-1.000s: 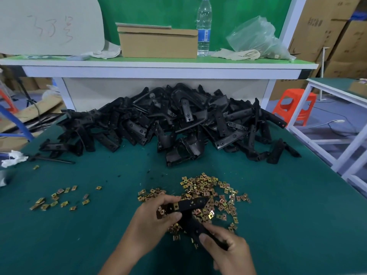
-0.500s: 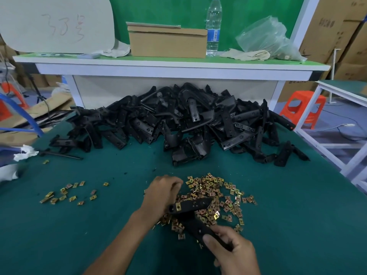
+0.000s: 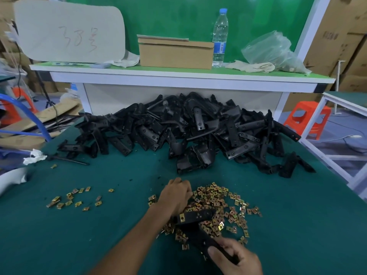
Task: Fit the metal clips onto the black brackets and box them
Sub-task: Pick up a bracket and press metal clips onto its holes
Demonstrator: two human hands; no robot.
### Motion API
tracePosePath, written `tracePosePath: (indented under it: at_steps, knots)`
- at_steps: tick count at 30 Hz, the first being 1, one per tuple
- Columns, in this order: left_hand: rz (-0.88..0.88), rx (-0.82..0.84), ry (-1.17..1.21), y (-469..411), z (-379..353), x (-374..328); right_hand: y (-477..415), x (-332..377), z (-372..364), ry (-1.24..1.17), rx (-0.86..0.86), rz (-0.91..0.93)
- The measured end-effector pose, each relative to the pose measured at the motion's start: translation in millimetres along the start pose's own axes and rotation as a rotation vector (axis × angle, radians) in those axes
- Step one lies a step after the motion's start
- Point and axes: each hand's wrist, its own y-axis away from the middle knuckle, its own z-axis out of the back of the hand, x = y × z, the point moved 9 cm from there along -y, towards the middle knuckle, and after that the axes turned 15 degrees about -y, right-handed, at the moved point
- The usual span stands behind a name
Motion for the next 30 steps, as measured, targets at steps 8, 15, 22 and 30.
tracePosePath:
  at_steps: [8,15,22,30]
  knots:
    - [-0.03,-0.12,-0.016,12,8,19,-4,-3,0,-0.005,0.018,0.011]
    - [0.065,-0.116,0.41,33,23,24,-8,-20,0,-0.047,0.06,-0.02]
    - [-0.07,-0.042,0.816,68,49,-1,-6,-14,-1,-0.046,0.089,-0.033]
    - [-0.103,-0.013,0.773,86,52,-9,-3,-1,-2,-0.044,0.093,-0.016]
